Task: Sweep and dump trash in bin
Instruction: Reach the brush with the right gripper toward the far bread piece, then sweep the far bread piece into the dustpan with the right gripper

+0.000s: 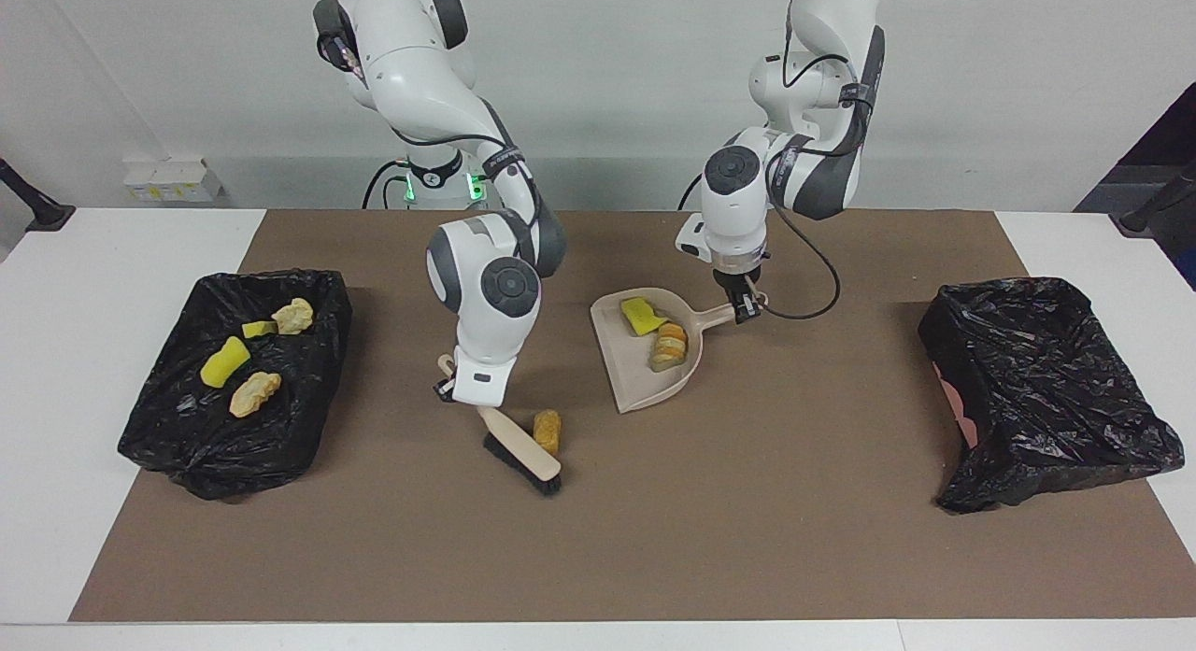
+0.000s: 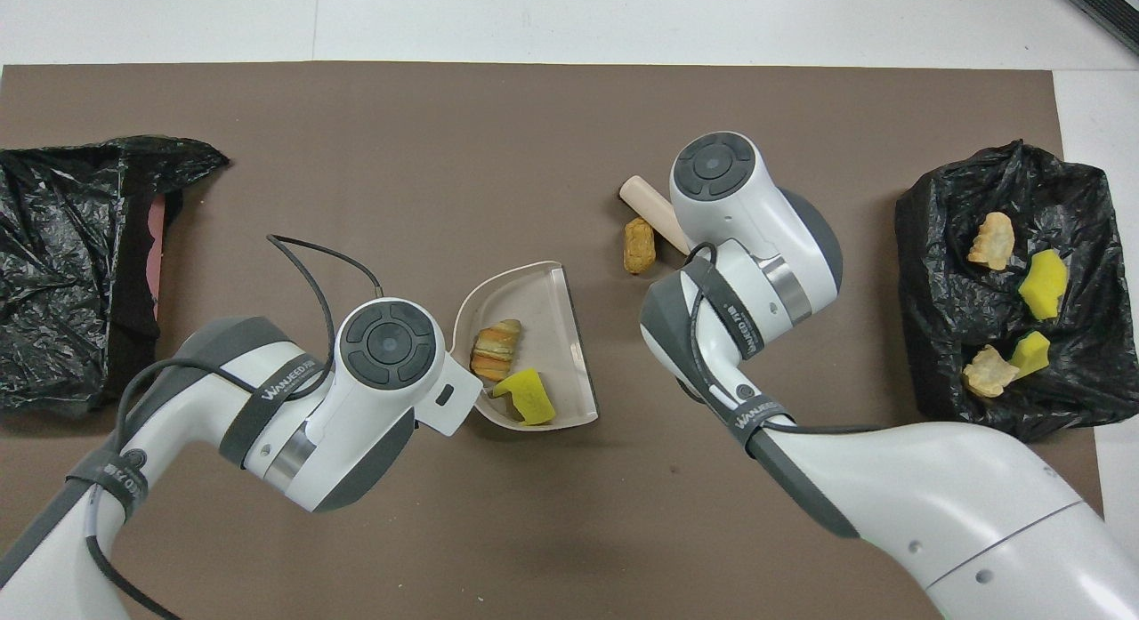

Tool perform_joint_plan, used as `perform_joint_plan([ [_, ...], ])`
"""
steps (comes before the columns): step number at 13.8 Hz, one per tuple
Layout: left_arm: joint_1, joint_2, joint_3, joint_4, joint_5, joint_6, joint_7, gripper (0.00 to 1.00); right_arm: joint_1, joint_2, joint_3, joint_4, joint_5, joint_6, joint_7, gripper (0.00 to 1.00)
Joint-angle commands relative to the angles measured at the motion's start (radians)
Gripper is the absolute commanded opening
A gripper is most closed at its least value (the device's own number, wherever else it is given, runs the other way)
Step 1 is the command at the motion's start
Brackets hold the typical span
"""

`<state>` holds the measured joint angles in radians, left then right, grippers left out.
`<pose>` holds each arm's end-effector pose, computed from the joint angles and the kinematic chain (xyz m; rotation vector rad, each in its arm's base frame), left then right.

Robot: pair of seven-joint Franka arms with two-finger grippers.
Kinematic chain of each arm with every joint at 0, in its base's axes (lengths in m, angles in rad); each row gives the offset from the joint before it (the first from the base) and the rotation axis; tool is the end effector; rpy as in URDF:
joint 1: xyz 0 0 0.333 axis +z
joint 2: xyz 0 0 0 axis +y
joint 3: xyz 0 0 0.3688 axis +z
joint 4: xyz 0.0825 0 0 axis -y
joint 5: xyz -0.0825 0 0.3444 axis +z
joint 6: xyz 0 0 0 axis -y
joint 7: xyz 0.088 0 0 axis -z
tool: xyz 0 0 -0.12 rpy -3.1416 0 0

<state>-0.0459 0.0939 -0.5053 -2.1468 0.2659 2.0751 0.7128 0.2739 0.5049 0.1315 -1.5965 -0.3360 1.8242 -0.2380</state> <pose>0.4416 -0.2465 0.4172 -2.2579 1.9256 0.2435 0.6084 0.2128 0.3781 2.6460 1.0649 -0.3556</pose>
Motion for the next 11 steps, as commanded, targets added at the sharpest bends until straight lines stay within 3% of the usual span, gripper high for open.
perform_joint_plan([
  [1,0.008,-0.036,0.002,-0.03,-0.014,0.002,-0.006,0.0,0.051,-0.071,0.014,-0.097,0.067,-0.013,0.049,0.0],
  [4,0.006,-0.036,0.002,-0.028,-0.014,0.003,-0.001,0.0,0.111,-0.115,0.017,-0.161,0.144,-0.008,0.162,0.0],
  [6,0.008,-0.036,0.004,-0.028,-0.014,0.003,0.01,0.0,0.16,-0.149,0.02,-0.213,0.268,0.003,0.233,0.0],
  [8,0.008,-0.036,0.002,-0.028,-0.014,0.005,0.011,0.0,0.191,-0.154,0.02,-0.209,0.363,-0.008,0.307,0.0],
  [11,0.008,-0.034,0.005,-0.028,-0.014,0.007,0.014,0.0,0.192,-0.152,0.02,-0.2,0.403,-0.012,0.371,0.0],
])
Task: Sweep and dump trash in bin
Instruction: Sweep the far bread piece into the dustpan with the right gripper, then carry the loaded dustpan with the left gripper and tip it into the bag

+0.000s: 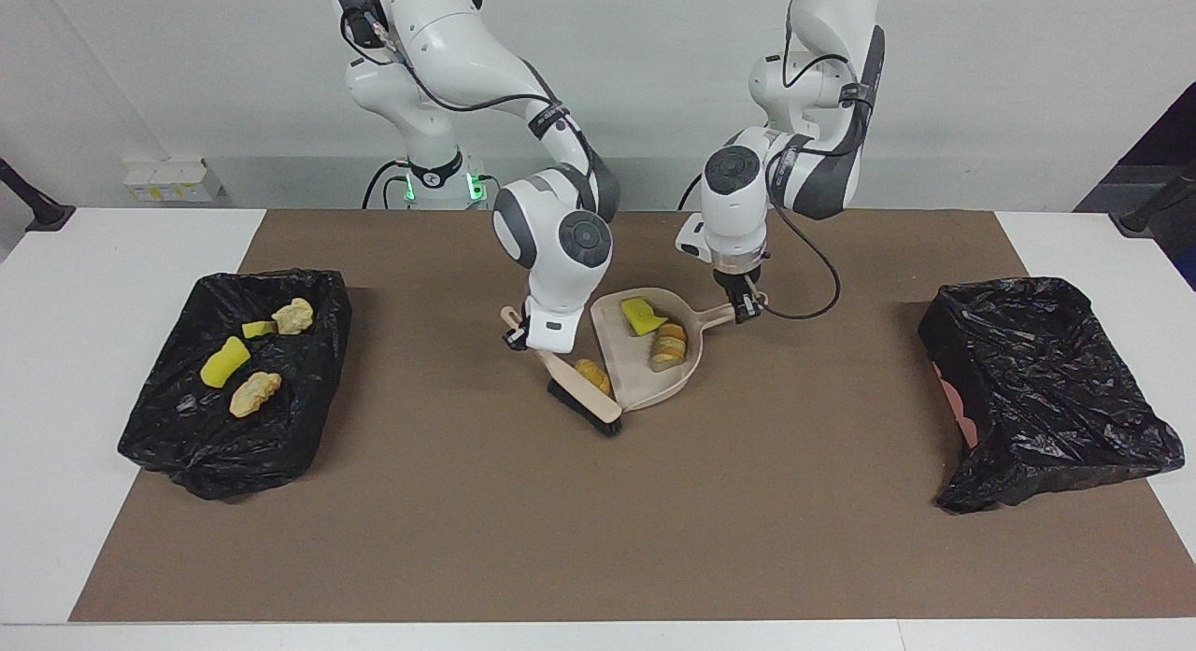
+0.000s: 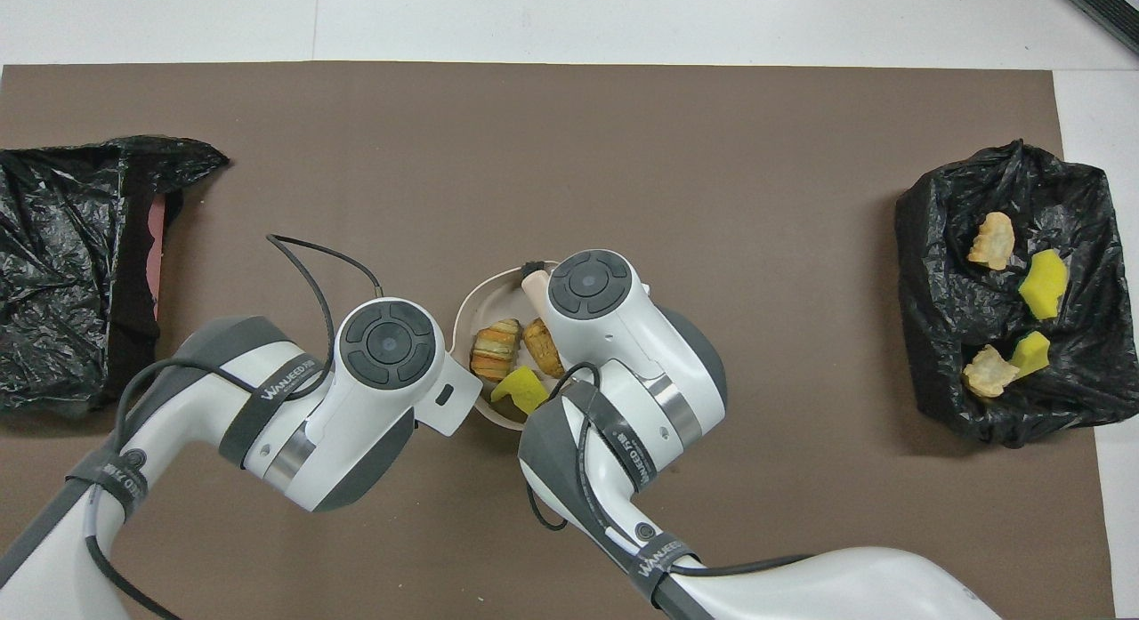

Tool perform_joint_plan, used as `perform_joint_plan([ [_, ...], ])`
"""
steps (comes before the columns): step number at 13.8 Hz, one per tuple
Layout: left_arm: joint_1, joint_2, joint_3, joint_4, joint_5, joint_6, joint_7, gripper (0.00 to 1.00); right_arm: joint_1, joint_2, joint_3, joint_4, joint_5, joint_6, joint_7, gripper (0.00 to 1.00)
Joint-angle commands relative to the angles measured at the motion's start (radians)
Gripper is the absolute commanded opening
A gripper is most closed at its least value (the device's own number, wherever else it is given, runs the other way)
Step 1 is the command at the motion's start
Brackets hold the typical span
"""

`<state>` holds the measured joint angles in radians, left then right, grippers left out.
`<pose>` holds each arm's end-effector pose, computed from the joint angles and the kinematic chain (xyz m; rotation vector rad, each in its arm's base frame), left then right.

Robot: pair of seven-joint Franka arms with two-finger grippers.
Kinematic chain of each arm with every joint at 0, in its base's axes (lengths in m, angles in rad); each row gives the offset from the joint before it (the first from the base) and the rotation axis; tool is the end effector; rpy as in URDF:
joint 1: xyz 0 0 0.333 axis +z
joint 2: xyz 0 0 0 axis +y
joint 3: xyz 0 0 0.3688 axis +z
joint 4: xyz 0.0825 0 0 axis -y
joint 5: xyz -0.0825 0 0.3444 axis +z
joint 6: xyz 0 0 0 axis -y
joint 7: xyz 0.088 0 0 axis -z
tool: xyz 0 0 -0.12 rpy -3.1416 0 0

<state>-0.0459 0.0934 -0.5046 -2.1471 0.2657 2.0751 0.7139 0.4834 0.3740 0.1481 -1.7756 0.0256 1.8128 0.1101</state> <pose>0.4416 -0.2462 0.4173 -2.2577 1.9259 0.2436 0.4785 0.3421 0.3868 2.9516 0.7695 -0.5218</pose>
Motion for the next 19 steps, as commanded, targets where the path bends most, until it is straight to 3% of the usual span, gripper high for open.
perform_joint_plan([
  [1,0.008,-0.034,0.005,-0.028,-0.014,0.01,0.019,0.0,-0.025,-0.024,0.004,-0.015,0.049,-0.013,0.025,0.0],
  [6,0.004,-0.024,0.047,-0.017,-0.014,0.013,0.166,0.0,-0.115,-0.095,0.001,0.03,0.08,-0.165,0.042,0.0],
  [8,0.006,-0.018,0.051,0.001,-0.014,0.013,0.2,0.0,-0.105,-0.116,0.002,0.007,0.083,-0.193,0.193,0.0],
  [13,0.004,-0.012,0.086,0.038,-0.017,0.014,0.275,0.0,0.021,-0.225,0.004,-0.188,0.197,-0.072,0.424,0.0],
  [16,0.001,-0.021,0.145,0.061,-0.083,0.005,0.382,0.0,0.119,-0.214,0.004,-0.217,0.247,0.019,0.541,0.0],
  [19,-0.003,-0.031,0.213,0.09,-0.121,-0.004,0.481,0.0,0.165,-0.219,0.004,-0.234,0.272,0.03,0.571,0.0],
])
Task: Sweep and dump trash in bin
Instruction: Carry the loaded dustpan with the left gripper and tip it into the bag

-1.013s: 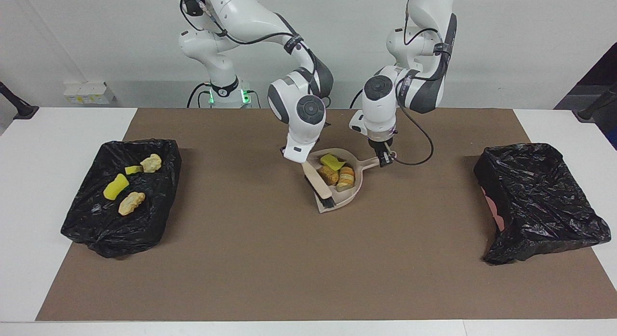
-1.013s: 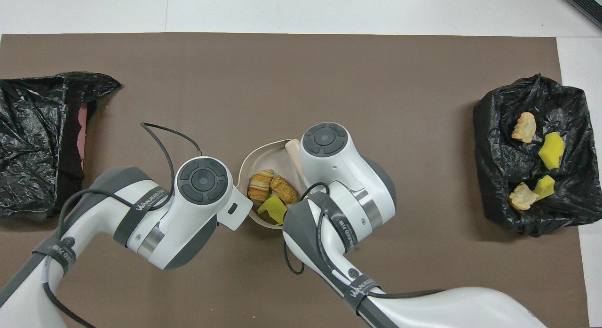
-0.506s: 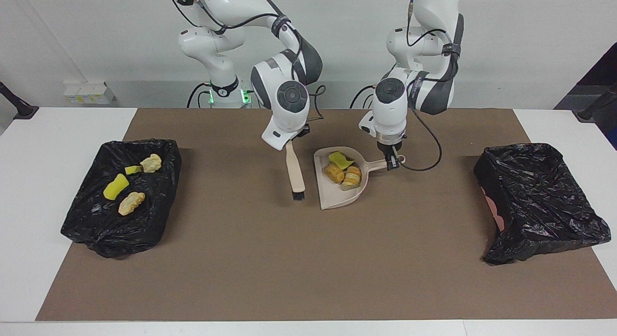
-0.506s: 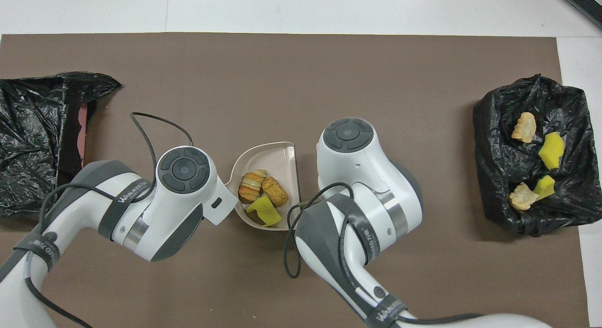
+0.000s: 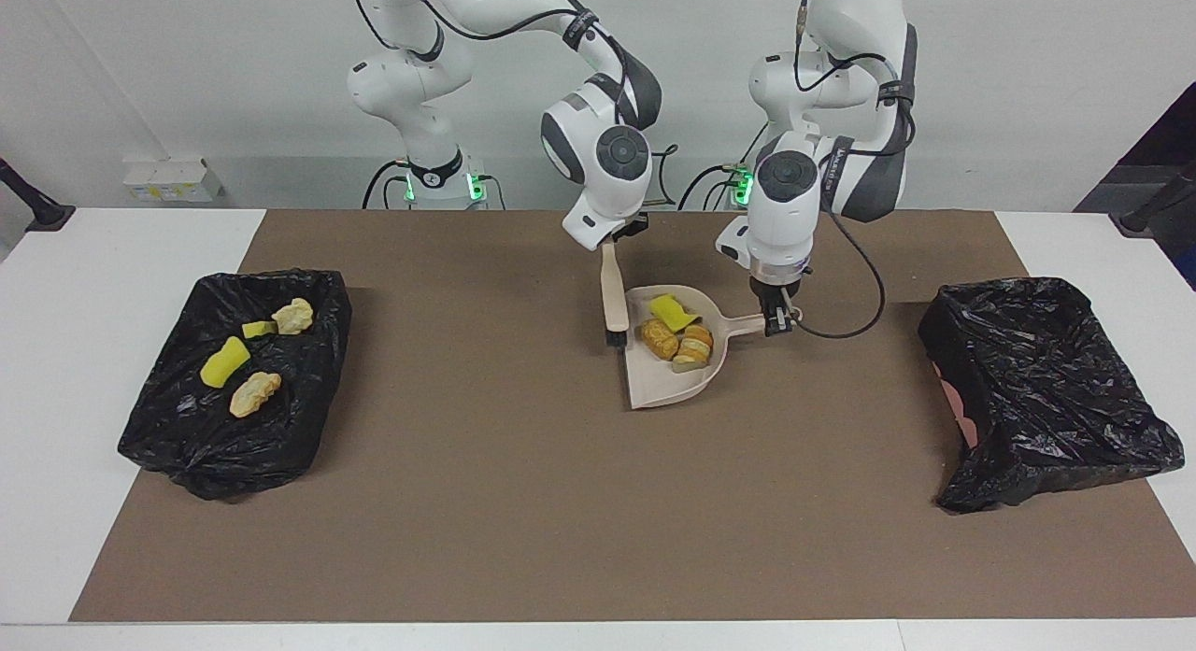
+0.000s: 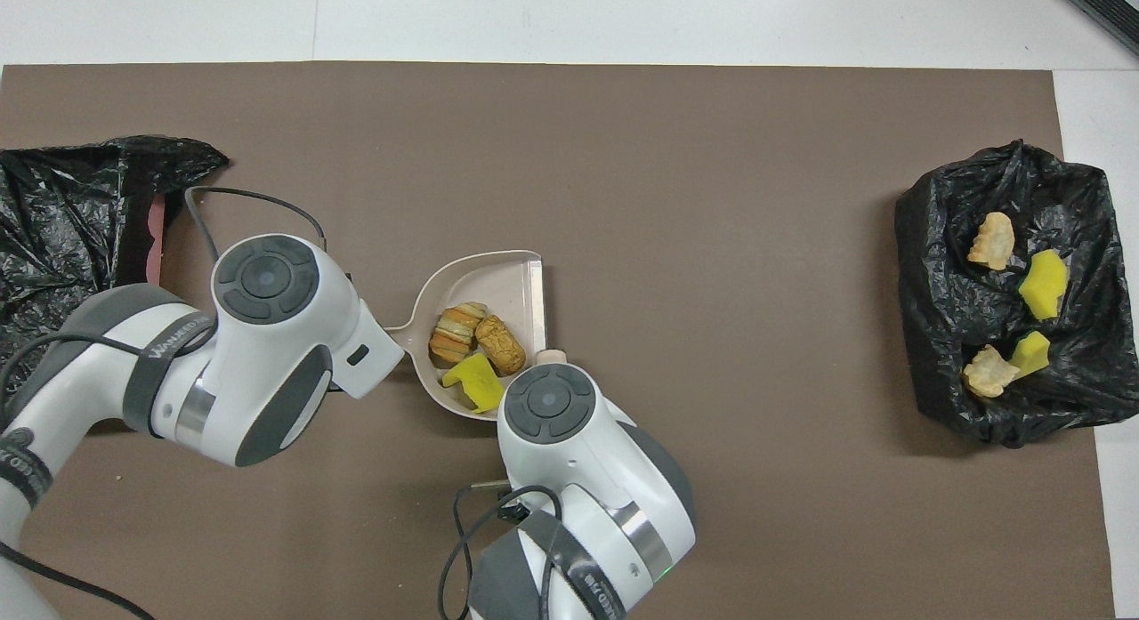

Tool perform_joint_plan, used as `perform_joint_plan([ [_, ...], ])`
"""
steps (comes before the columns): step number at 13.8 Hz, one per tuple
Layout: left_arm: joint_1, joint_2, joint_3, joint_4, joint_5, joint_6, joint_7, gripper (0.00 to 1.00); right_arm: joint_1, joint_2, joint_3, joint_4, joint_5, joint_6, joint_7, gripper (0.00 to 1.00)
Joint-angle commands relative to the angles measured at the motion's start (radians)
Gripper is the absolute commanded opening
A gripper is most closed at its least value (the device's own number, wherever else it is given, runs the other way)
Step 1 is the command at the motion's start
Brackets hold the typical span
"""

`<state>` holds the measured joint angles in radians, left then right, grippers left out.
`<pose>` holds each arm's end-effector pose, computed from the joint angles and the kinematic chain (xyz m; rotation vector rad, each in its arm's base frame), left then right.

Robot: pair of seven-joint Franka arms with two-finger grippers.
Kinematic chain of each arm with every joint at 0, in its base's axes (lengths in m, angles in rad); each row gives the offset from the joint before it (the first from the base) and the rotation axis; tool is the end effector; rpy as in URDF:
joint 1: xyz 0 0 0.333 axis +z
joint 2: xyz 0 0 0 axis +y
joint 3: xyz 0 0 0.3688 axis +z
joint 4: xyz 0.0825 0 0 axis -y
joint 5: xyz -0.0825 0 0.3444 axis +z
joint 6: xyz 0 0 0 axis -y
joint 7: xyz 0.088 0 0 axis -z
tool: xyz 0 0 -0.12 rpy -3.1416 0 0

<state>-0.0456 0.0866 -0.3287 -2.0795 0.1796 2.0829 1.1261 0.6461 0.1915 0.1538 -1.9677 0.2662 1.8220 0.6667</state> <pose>0.4924 -0.1776 0.4445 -2.1297 2.1810 0.1796 0.3533 0.3936 0.4191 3.0487 0.0379 -0.6681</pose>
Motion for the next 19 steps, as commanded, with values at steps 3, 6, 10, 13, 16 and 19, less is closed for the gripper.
perform_joint_plan([
  [3,-0.005,-0.039,0.134,0.077,-0.095,-0.049,0.184,0.0,0.039,-0.03,-0.002,-0.066,0.05,0.063,0.044,0.0],
  [6,-0.005,-0.056,0.247,0.128,-0.101,-0.101,0.303,0.0,0.084,-0.03,-0.002,-0.122,0.097,0.172,0.044,0.0],
  [10,-0.002,-0.048,0.449,0.208,-0.147,-0.139,0.446,0.0,0.098,-0.035,-0.002,-0.123,0.105,0.18,0.044,0.0],
  [13,0.0,-0.01,0.598,0.284,-0.149,-0.104,0.483,0.0,0.096,-0.024,-0.003,-0.093,0.096,0.142,0.042,1.0],
  [16,0.007,0.025,0.69,0.334,-0.169,-0.095,0.492,0.0,0.075,-0.001,-0.01,0.009,0.065,0.042,0.042,1.0],
  [19,0.019,0.076,0.78,0.413,-0.189,-0.087,0.561,0.0,-0.002,-0.014,-0.01,0.088,0.004,-0.033,0.024,1.0],
])
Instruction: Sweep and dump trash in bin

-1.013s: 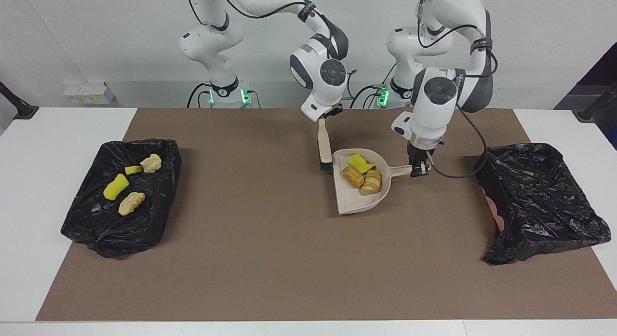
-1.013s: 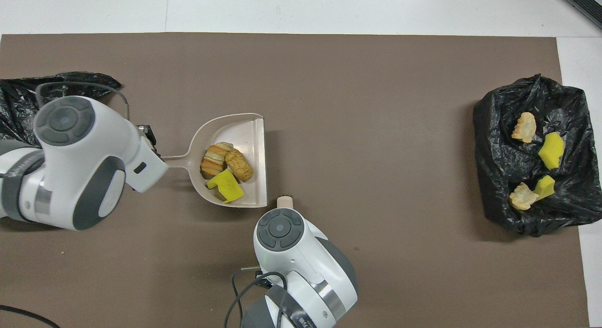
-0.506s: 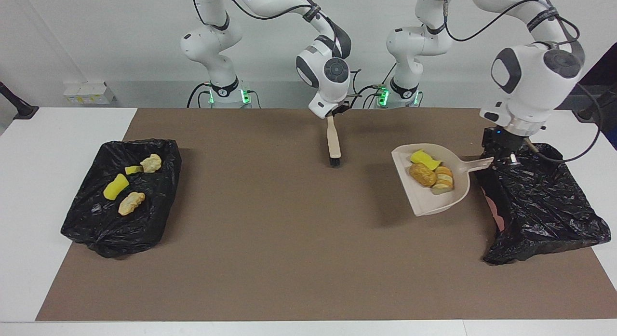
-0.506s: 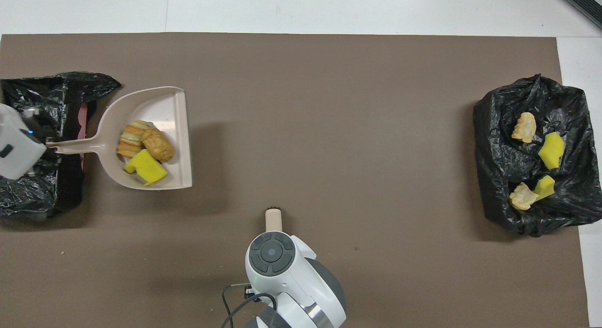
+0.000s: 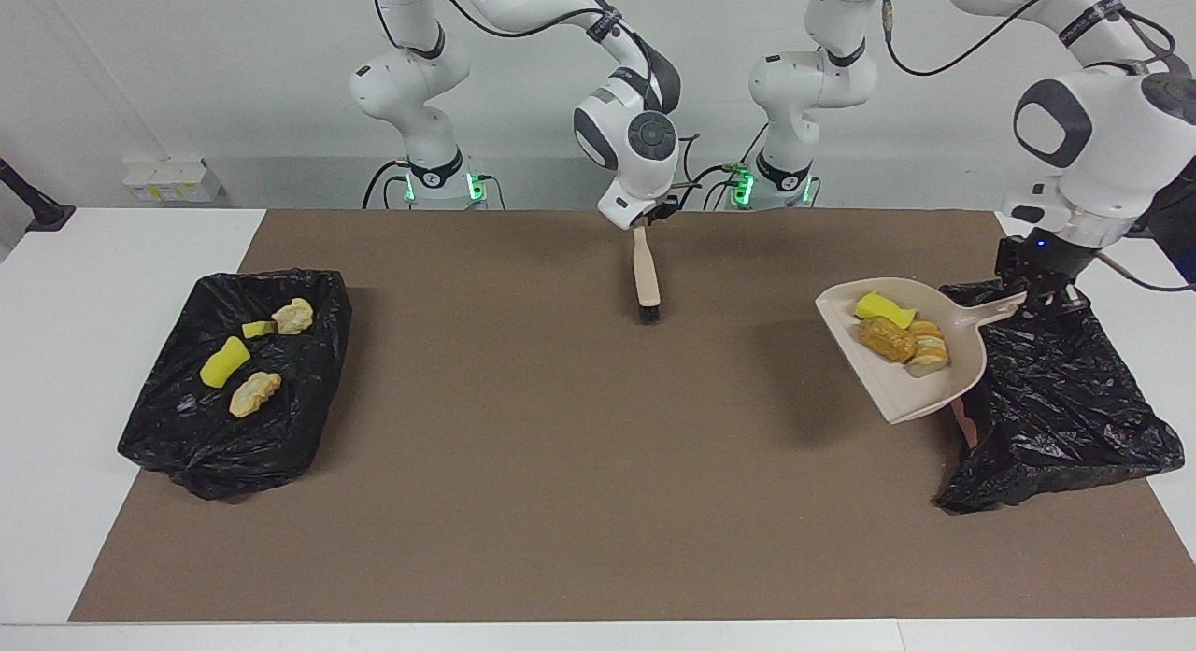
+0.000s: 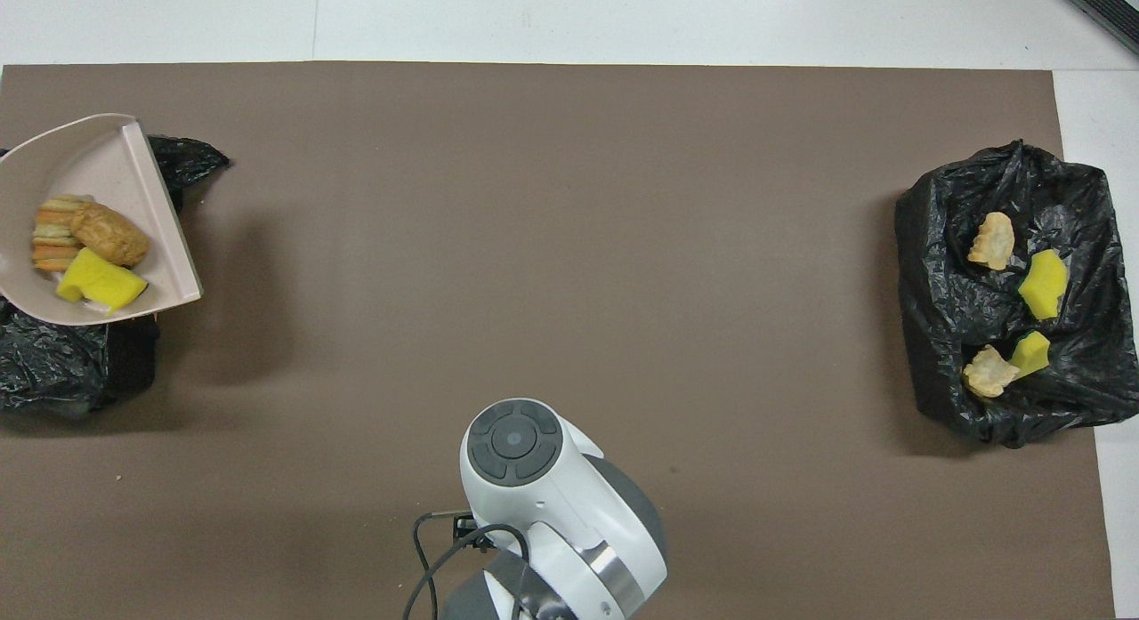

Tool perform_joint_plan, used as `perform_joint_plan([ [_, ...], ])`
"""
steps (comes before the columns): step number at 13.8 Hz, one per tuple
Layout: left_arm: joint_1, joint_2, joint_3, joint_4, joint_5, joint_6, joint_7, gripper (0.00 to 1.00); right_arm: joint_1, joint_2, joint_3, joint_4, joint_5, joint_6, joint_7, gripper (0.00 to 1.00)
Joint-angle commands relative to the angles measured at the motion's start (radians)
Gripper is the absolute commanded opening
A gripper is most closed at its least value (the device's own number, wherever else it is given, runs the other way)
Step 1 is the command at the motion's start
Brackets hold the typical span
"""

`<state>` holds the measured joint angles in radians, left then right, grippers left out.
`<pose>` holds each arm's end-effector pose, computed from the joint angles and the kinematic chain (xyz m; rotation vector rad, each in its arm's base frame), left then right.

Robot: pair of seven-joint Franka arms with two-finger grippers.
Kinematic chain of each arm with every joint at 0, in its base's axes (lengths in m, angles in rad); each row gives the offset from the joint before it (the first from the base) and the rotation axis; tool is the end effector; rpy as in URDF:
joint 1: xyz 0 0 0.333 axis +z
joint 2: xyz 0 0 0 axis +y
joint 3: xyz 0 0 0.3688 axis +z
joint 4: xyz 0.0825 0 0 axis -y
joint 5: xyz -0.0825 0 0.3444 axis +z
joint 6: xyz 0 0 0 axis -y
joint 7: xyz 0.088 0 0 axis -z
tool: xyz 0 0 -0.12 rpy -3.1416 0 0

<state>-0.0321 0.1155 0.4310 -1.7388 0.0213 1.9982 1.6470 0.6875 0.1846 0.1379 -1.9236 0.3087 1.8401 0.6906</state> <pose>0.5389 0.2147 0.5725 -2.4019 1.7544 -0.0334 0.3500 0.4146 0.4413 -3.0355 -0.0194 0.6248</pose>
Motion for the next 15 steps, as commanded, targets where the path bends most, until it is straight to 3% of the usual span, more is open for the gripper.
perform_joint_plan([
  [1,0.061,0.091,0.025,0.149,-0.03,-0.009,0.097,0.0,-0.075,-0.01,0.006,0.105,-0.096,-0.115,-0.02,1.0],
  [5,0.156,0.156,0.026,0.237,0.006,0.03,0.174,0.0,-0.222,-0.052,0.002,0.211,-0.144,-0.232,-0.227,1.0],
  [9,0.153,0.171,0.011,0.249,0.319,0.111,0.18,0.0,-0.35,-0.072,0.002,0.291,-0.263,-0.304,-0.391,1.0],
  [12,0.143,0.177,0.011,0.216,0.452,0.188,0.175,0.0,-0.465,-0.125,0.0,0.294,-0.286,-0.305,-0.486,1.0],
  [15,0.095,0.176,0.011,0.205,0.592,0.18,0.172,0.0,-0.548,-0.152,0.0,0.296,-0.367,-0.305,-0.523,1.0],
])
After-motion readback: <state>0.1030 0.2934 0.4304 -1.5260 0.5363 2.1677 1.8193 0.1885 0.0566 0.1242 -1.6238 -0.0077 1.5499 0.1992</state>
